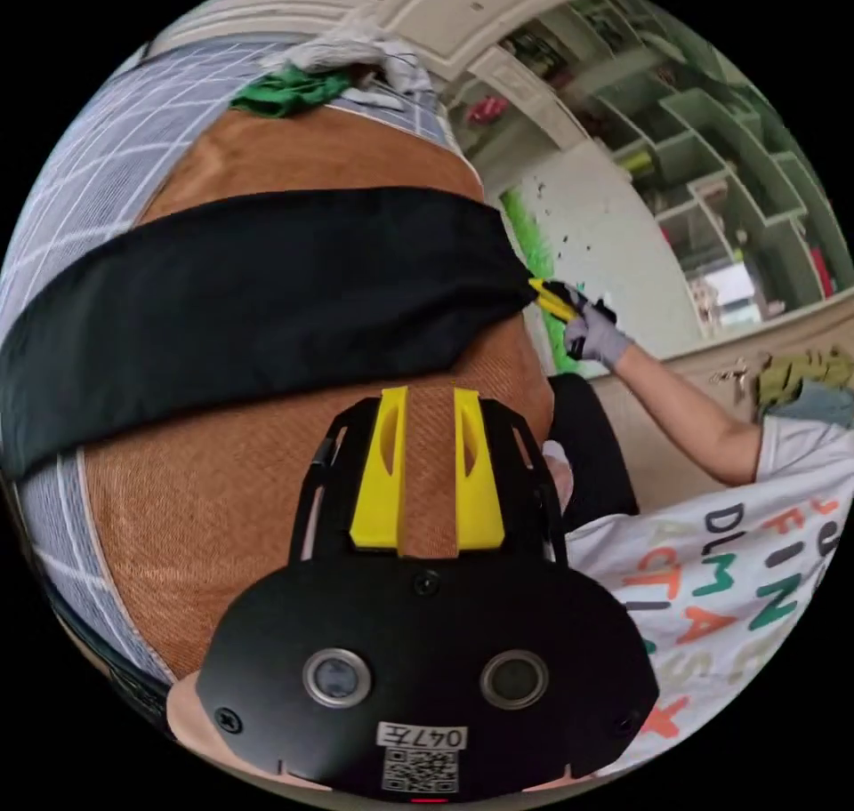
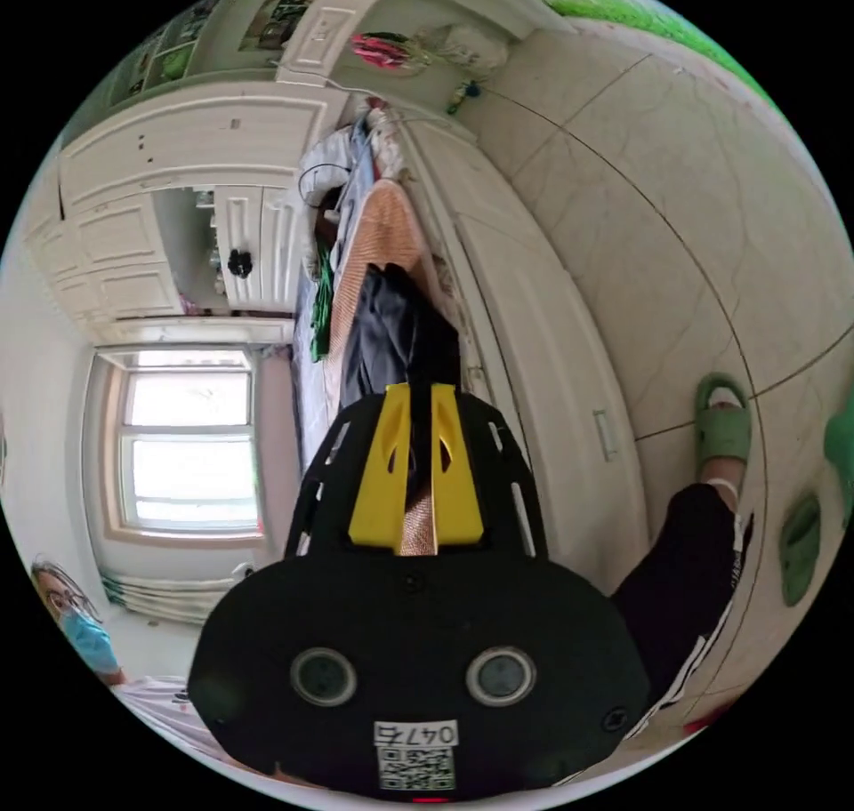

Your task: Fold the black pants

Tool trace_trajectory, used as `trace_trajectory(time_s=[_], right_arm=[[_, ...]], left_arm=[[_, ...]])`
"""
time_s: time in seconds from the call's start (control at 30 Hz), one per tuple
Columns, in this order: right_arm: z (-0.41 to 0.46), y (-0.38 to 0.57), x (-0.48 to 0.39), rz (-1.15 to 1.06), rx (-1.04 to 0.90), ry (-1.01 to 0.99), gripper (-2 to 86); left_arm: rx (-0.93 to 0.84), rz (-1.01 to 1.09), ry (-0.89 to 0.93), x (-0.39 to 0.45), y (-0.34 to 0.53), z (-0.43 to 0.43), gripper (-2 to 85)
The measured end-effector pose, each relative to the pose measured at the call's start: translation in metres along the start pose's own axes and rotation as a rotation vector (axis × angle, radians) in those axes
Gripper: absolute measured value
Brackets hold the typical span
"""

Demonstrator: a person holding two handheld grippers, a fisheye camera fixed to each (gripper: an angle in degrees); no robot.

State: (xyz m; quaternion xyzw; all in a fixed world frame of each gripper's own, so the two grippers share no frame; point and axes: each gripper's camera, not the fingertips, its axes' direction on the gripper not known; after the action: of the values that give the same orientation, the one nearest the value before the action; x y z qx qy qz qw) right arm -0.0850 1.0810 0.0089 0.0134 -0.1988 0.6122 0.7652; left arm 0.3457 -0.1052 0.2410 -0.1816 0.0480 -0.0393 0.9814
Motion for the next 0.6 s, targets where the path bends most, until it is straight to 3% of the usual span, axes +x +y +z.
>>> trace_trajectory(time_s=[0.1, 0.2, 0.47, 0.6], right_arm=[[-0.008, -0.003, -0.037, -0.116, -0.039, 0.065, -0.1], [-0.022, -0.007, -0.07, -0.183, -0.035, 0.03, -0.2], [-0.023, -0.026, -0.147, -0.3, -0.07, 0.05, -0.3], [-0.035, -0.024, -0.184, -0.381, -0.064, 0.136, -0.3]], left_arm=[[-0.007, 0.151, -0.345, 0.085, -0.035, 0.038, 9.3], [0.026, 0.208, -0.533, 0.128, -0.055, 0.067, 9.2], [-0.071, 0.199, -0.515, 0.128, -0.095, 0.077, 2.9], [-0.114, 0.187, -0.298, 0.102, -0.101, 0.029, 0.0]])
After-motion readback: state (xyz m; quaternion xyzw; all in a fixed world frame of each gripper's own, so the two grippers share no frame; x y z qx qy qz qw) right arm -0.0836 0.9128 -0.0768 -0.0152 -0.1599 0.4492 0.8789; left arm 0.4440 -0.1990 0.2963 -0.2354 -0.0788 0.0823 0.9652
